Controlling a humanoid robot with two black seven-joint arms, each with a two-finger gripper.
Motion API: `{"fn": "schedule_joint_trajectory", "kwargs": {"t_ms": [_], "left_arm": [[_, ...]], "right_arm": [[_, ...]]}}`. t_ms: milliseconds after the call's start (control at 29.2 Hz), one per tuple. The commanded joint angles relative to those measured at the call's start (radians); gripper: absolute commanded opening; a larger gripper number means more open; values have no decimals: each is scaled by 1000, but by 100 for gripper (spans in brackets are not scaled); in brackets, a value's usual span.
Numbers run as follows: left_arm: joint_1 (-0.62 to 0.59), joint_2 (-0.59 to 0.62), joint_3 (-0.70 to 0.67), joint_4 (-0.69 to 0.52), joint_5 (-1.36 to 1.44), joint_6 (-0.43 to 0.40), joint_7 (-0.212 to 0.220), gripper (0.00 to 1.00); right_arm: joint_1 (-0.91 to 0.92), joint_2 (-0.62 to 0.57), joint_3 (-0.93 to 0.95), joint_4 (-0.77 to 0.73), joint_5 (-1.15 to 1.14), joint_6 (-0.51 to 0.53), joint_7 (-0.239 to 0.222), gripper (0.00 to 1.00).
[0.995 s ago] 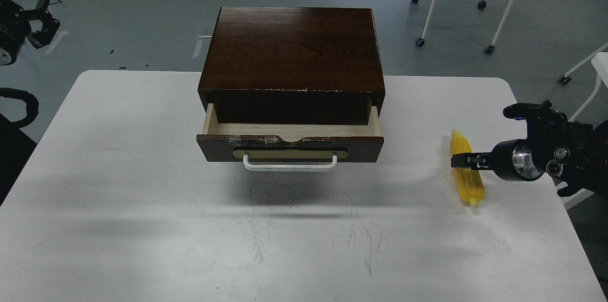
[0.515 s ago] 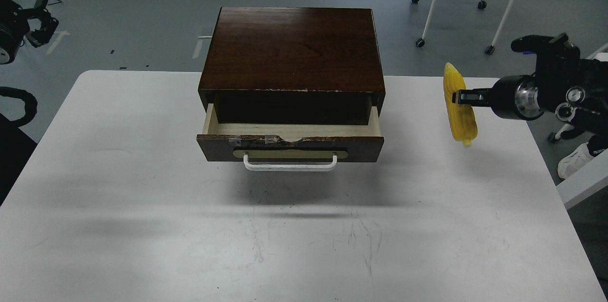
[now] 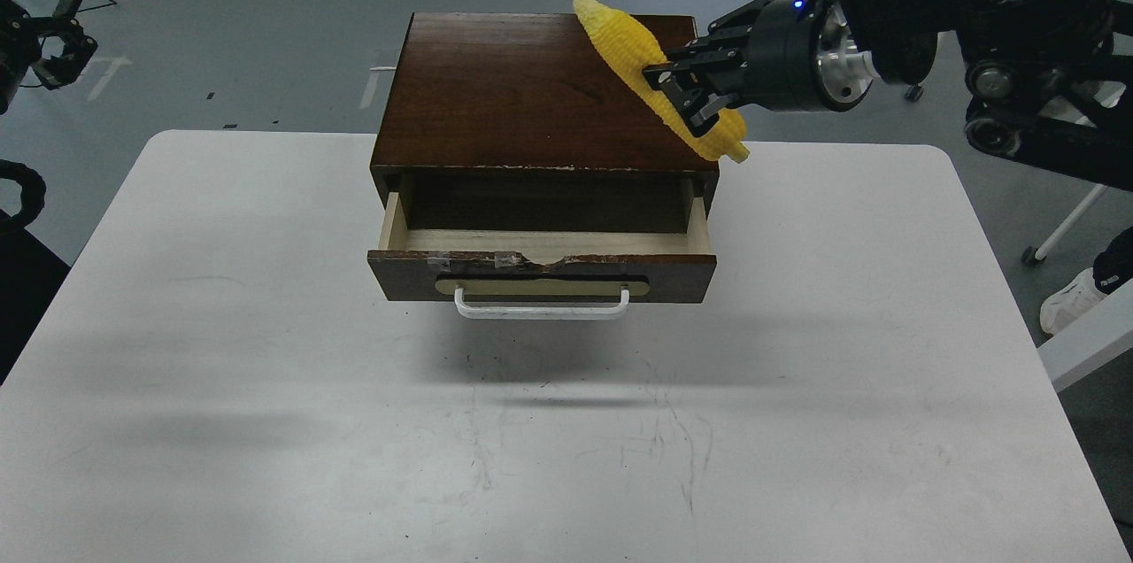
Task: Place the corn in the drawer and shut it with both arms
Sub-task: 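Lift the corn with the right gripper and carry it over the drawer, then lower the corn into the open drawer with the right gripper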
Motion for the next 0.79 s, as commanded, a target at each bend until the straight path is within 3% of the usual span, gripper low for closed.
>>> {"fn": "schedule_joint_trajectory", "kwargs": {"t_ms": [0,240,377,412,480,515,549,755], "left_arm": [[4,2,0,1,0,0,0,98],[6,8,-1,2,0,0,-2,98],[12,13,-1,4,-2,0,-5,98],[13,11,-1,4,0,0,-6,98],[18,13,-1,4,-2,0,-6,98],[21,13,-1,4,-2,0,-5,98],[23,11,-1,4,-2,0,-5,98],[23,11,-3,4,-2,0,-6,98]], "right_arm": [[-32,52,-10,22,-123,0,3,4],[-86,144,-22,13,-412,0,9,4],[-88,189,-22,2,-434,0,9,6],[-95,201,-22,-1,-434,2,9,10],[-106,204,-22,-3,-433,0,9,26],[-112,206,-21,-9,-430,0,9,50],[-117,206,-21,-10,-427,0,9,56],[-125,201,-12,-10,-416,-1,17,69]]}}
